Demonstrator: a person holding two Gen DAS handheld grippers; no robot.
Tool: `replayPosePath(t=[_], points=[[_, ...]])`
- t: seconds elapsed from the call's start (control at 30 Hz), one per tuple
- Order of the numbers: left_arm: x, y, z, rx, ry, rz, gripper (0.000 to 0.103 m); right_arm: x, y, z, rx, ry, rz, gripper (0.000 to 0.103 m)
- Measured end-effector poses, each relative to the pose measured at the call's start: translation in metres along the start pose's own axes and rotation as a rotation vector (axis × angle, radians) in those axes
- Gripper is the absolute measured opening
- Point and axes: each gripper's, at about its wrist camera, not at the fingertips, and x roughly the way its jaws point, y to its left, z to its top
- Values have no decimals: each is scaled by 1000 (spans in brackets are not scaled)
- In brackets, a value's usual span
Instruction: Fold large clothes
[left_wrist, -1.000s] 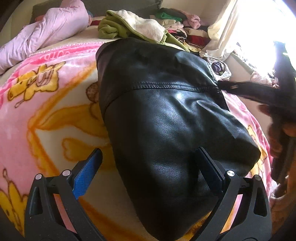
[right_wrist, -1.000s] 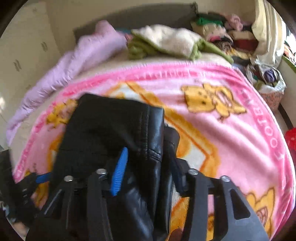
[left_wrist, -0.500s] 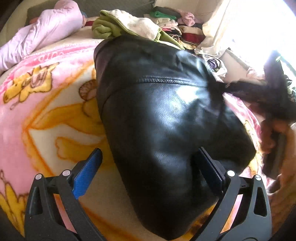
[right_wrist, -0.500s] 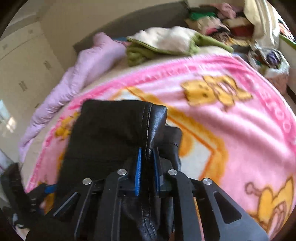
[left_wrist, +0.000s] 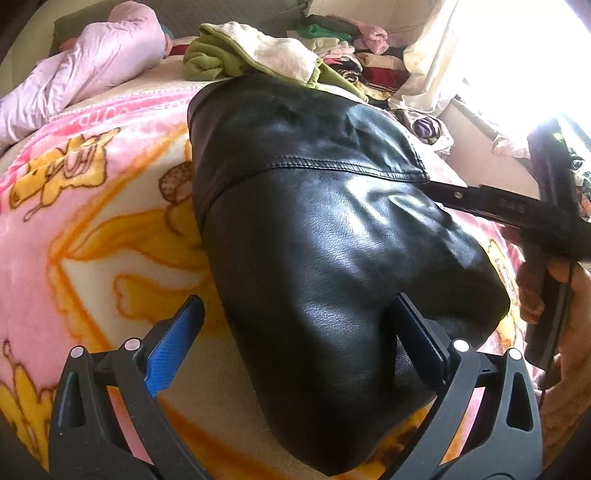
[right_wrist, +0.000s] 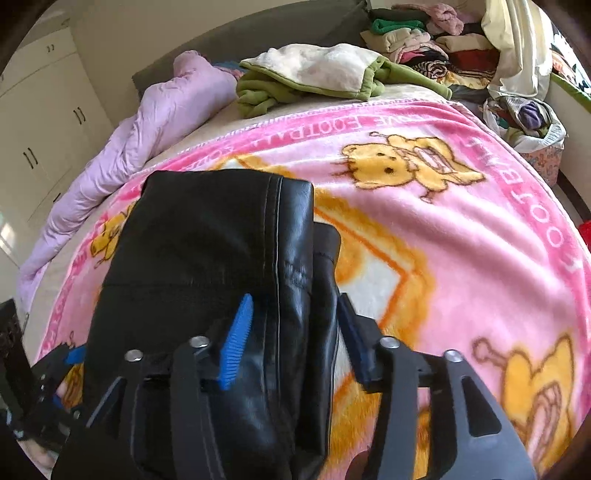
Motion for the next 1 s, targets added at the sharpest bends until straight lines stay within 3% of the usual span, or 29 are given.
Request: replayPosePath(t=[0.23, 0.67, 1.0], points=[[-7, -3, -2, 12, -5, 11, 93, -32, 6, -20, 0, -12, 28, 75], [-27, -5, -3, 17, -26, 41, 93, -72, 15, -55, -2, -63, 20, 90], [-60, 5, 1, -35, -68, 18, 94, -95, 20, -75, 5, -136, 11, 92]])
